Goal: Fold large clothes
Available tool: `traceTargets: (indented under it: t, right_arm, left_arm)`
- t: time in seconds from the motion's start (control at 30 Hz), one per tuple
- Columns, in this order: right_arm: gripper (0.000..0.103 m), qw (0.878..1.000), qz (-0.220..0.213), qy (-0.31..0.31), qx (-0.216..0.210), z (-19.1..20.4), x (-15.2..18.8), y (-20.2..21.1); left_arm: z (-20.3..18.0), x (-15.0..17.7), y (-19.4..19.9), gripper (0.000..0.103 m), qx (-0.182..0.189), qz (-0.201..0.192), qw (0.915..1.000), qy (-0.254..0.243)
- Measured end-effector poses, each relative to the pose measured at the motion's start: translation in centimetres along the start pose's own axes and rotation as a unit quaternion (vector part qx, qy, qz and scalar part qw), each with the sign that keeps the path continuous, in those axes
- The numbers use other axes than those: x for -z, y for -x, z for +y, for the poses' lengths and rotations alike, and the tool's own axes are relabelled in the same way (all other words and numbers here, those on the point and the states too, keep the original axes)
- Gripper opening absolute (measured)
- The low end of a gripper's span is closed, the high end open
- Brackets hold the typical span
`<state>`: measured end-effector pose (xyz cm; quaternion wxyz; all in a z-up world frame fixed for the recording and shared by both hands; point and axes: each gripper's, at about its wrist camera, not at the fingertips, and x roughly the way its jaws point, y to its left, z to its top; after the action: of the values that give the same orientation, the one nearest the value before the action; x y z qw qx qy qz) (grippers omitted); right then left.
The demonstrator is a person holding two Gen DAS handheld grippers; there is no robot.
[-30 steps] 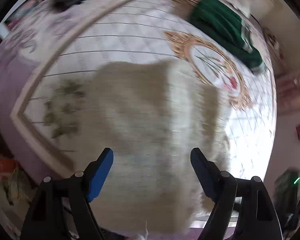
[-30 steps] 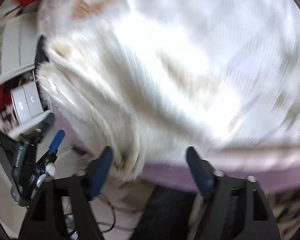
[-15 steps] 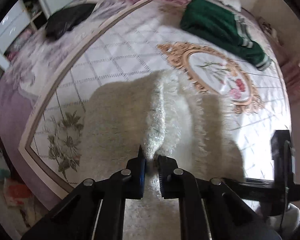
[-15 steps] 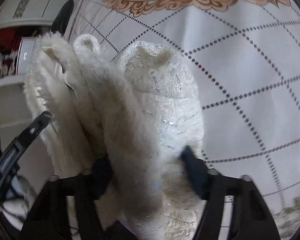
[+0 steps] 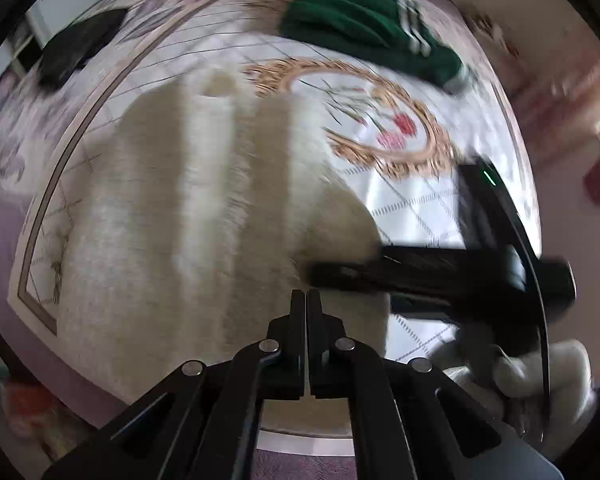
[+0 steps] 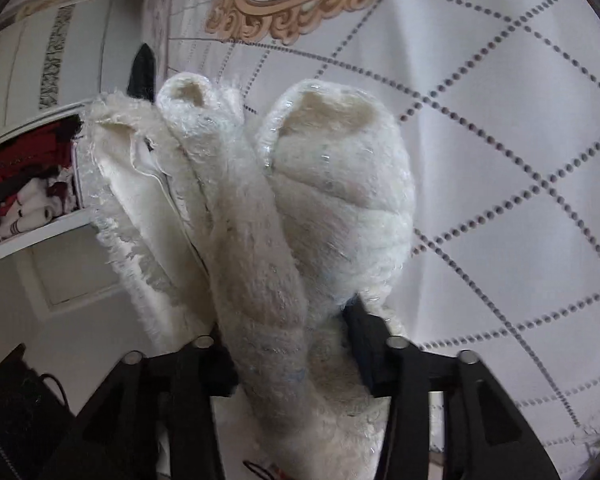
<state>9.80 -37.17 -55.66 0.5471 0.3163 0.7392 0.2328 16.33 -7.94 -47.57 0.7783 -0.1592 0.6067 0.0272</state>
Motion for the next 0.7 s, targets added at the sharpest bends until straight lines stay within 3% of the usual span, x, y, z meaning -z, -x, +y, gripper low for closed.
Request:
traceTargets:
  t: [0.1, 0.13, 0.17, 0.2, 0.23, 0.3, 0.37, 0.43, 0.47, 0.57, 0.63, 0.67, 0.7]
  right_arm:
    - [0.058, 0.999, -0.029, 0.01, 0.034, 0.5, 1.3, 3.8]
    - [0.058, 0.998, -0.051, 0.018, 0.045, 1.0, 2.0, 5.5]
    - [0.058, 0.996, -0.071, 0.024, 0.053, 1.5, 2.5, 7.0]
    - [0.058, 0.993, -0.1, 0.03, 0.06, 2.3, 3.0, 8.7]
    - [0.058, 0.991, -0.118, 0.037, 0.059, 3.3, 3.3, 9.9]
    - [0.058, 0.99, -0.126, 0.056, 0.026, 6.0, 3.9, 11.8]
    - [0.059, 0.992, -0.097, 0.076, -0.031, 9.3, 3.5, 10.9]
    - [0.077, 0.992, -0.062, 0.103, -0.048, 12.9, 1.9, 7.8]
    - [0.079, 0.991, -0.056, 0.116, -0.035, 14.4, 1.2, 6.0]
    - [0.079, 0.989, -0.031, 0.129, 0.064, 15.3, -1.2, 0.8]
    - [0.076, 0.99, 0.007, 0.108, 0.092, 14.8, -2.8, -3.2]
    - [0.065, 0.991, 0.011, 0.102, 0.09, 15.0, -3.0, -4.0]
    - [0.009, 0.99, -0.004, 0.107, 0.087, 15.6, -2.7, -4.0]
  left_arm:
    - [2.7, -1.3, 2.6, 0.009, -0.019, -0.02, 0.9989, 0.039]
    - [3.6, -1.5, 3.4, 0.029, -0.028, -0.03, 0.998, 0.048]
    - [4.2, -1.8, 4.0, 0.073, -0.036, -0.041, 0.997, 0.055]
    - [5.6, -2.2, 5.0, 0.094, -0.052, -0.061, 0.9948, 0.064]
    - [6.5, -2.5, 5.6, 0.103, -0.069, -0.075, 0.9924, 0.07]
    - [9.1, -2.3, 5.9, 0.103, -0.093, -0.088, 0.9879, 0.087]
    - [11.5, -2.3, 5.5, 0.103, -0.119, -0.082, 0.983, 0.112]
    - [13.4, -2.0, 5.1, 0.103, -0.132, -0.081, 0.9789, 0.133]
    - [14.1, -1.8, 5.0, 0.103, -0.143, -0.079, 0.9767, 0.139]
    - [15.8, -1.0, 4.3, 0.103, -0.168, -0.07, 0.9731, 0.141]
    - [16.9, -0.3, 3.9, 0.103, -0.18, -0.062, 0.9713, 0.143]
    - [17.3, 0.0, 3.8, 0.103, -0.183, -0.056, 0.971, 0.144]
    - [17.7, 0.2, 3.4, 0.103, -0.187, -0.051, 0.9703, 0.145]
